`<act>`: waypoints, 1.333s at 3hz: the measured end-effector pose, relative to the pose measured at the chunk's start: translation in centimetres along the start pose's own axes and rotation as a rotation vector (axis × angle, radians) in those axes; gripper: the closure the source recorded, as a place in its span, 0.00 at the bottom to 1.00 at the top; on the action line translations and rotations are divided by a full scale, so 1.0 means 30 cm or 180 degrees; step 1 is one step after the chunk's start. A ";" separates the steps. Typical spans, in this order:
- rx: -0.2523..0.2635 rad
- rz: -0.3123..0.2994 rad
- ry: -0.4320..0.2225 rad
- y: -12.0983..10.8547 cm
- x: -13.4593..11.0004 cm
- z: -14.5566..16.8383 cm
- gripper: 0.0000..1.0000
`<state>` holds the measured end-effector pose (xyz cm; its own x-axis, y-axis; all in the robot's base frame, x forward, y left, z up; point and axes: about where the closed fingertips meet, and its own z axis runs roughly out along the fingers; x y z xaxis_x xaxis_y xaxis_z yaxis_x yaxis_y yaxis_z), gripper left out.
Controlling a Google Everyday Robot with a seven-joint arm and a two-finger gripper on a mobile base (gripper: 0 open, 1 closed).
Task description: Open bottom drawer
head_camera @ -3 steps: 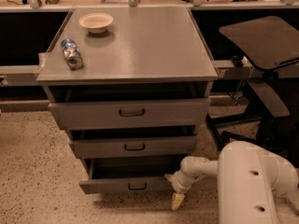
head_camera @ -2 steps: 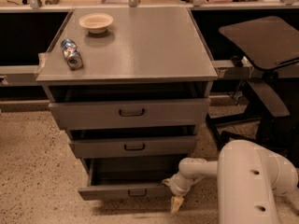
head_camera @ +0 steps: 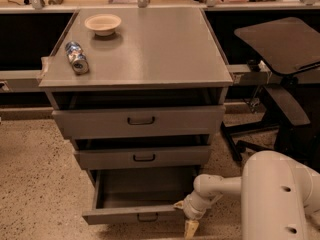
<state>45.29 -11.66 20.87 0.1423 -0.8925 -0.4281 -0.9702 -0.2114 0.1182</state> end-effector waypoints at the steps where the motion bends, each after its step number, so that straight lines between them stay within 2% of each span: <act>1: -0.0223 0.0007 0.0001 0.101 -0.048 -0.003 0.13; 2: -0.0239 -0.0037 -0.0003 0.117 -0.084 -0.013 0.10; 3: 0.0067 -0.0072 -0.0060 0.030 -0.078 -0.050 0.00; 4: 0.0300 0.0002 -0.0044 -0.081 -0.033 -0.030 0.00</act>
Offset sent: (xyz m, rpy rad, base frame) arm -0.0393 0.0205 0.0305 -0.0066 0.0546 0.0571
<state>47.67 -10.61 21.81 0.1397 -0.8868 -0.4405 -0.9845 -0.1719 0.0339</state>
